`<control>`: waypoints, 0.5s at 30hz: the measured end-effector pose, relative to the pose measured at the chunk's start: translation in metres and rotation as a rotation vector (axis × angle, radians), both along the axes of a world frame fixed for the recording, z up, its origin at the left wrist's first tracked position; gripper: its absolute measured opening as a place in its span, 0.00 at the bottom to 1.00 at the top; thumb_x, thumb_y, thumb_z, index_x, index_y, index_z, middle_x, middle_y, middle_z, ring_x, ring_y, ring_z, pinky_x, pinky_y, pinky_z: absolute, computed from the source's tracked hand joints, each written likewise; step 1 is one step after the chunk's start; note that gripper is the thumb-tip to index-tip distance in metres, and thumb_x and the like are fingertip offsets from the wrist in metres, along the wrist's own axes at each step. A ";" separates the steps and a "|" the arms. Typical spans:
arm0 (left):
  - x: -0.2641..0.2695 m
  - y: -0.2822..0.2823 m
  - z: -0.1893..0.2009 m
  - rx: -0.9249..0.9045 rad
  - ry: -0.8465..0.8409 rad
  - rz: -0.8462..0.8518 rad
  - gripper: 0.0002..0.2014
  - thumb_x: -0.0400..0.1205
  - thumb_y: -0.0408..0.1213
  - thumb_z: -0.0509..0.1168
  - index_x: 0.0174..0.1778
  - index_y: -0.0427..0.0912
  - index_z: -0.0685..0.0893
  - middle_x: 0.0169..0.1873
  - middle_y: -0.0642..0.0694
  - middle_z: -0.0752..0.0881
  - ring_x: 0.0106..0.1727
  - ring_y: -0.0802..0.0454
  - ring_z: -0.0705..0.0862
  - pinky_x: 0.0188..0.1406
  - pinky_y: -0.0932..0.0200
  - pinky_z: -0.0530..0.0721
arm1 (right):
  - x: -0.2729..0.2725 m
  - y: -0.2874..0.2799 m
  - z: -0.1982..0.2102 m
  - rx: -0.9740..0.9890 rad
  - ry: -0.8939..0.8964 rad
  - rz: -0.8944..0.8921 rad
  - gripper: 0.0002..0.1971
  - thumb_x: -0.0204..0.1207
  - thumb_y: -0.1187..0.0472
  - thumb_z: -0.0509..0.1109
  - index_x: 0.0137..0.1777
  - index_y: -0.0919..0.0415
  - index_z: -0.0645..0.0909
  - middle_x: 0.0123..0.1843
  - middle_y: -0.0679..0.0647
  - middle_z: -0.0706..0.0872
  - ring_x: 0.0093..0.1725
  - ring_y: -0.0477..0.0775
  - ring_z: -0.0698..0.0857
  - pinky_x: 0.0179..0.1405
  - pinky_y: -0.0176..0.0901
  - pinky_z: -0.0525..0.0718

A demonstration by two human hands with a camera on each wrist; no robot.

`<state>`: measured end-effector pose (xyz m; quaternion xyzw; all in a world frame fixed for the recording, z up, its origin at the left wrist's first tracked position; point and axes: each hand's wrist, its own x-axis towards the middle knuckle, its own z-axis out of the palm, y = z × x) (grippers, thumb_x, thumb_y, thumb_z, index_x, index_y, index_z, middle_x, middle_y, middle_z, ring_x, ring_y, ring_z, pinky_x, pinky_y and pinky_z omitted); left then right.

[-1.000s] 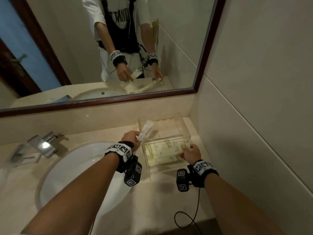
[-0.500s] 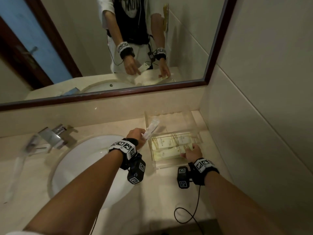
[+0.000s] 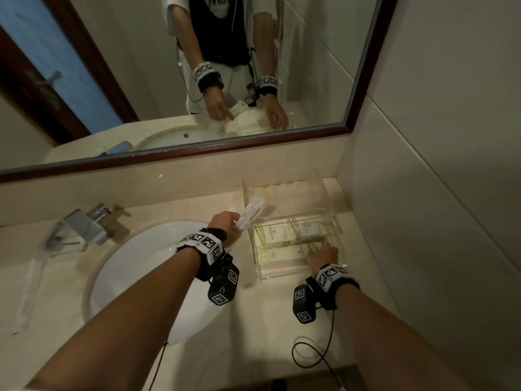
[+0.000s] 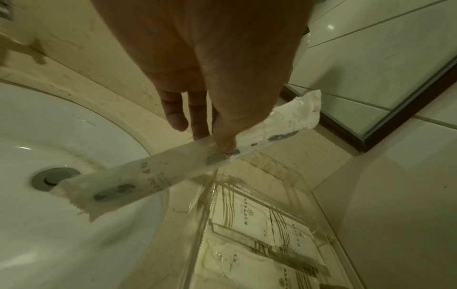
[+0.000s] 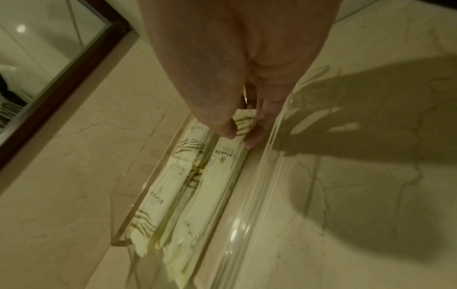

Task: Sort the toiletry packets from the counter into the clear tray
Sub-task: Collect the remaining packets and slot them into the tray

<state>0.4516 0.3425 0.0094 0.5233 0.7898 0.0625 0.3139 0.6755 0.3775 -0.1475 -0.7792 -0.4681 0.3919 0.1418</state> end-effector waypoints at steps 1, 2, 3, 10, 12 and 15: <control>0.001 0.000 0.000 -0.003 -0.004 0.000 0.14 0.83 0.35 0.59 0.60 0.41 0.85 0.54 0.36 0.87 0.53 0.39 0.84 0.46 0.57 0.76 | 0.000 -0.001 0.000 -0.002 -0.008 0.007 0.23 0.79 0.68 0.63 0.75 0.70 0.69 0.73 0.69 0.72 0.70 0.68 0.75 0.70 0.52 0.74; 0.002 0.001 -0.001 -0.005 -0.007 -0.001 0.13 0.83 0.34 0.59 0.61 0.40 0.85 0.54 0.36 0.87 0.53 0.40 0.84 0.47 0.57 0.76 | 0.001 -0.001 0.000 -0.002 -0.012 0.011 0.23 0.79 0.68 0.63 0.75 0.70 0.69 0.73 0.69 0.71 0.70 0.68 0.75 0.69 0.51 0.74; 0.002 0.001 -0.001 -0.007 -0.008 -0.002 0.13 0.83 0.34 0.60 0.60 0.40 0.85 0.54 0.36 0.87 0.53 0.40 0.84 0.47 0.57 0.77 | 0.001 0.000 0.000 -0.008 -0.016 0.015 0.23 0.79 0.68 0.63 0.74 0.71 0.69 0.73 0.70 0.71 0.69 0.68 0.76 0.66 0.50 0.76; 0.001 0.006 -0.007 -0.004 -0.008 0.004 0.13 0.83 0.34 0.61 0.61 0.40 0.84 0.55 0.37 0.87 0.56 0.40 0.84 0.50 0.56 0.79 | 0.002 0.002 0.000 -0.004 0.002 0.055 0.22 0.78 0.67 0.63 0.73 0.70 0.73 0.72 0.69 0.72 0.63 0.69 0.81 0.57 0.51 0.83; 0.000 0.008 -0.008 -0.010 -0.009 0.004 0.13 0.83 0.34 0.61 0.62 0.39 0.84 0.55 0.37 0.87 0.57 0.39 0.84 0.54 0.55 0.80 | 0.003 0.003 0.001 0.000 0.009 0.052 0.23 0.78 0.66 0.64 0.73 0.69 0.73 0.73 0.67 0.72 0.62 0.68 0.81 0.59 0.51 0.83; 0.001 0.011 -0.008 -0.016 -0.005 -0.007 0.13 0.83 0.35 0.61 0.61 0.40 0.84 0.54 0.37 0.87 0.55 0.40 0.84 0.54 0.55 0.81 | 0.004 0.002 0.004 0.045 0.006 0.022 0.18 0.77 0.67 0.65 0.67 0.69 0.76 0.69 0.66 0.74 0.60 0.67 0.81 0.56 0.49 0.81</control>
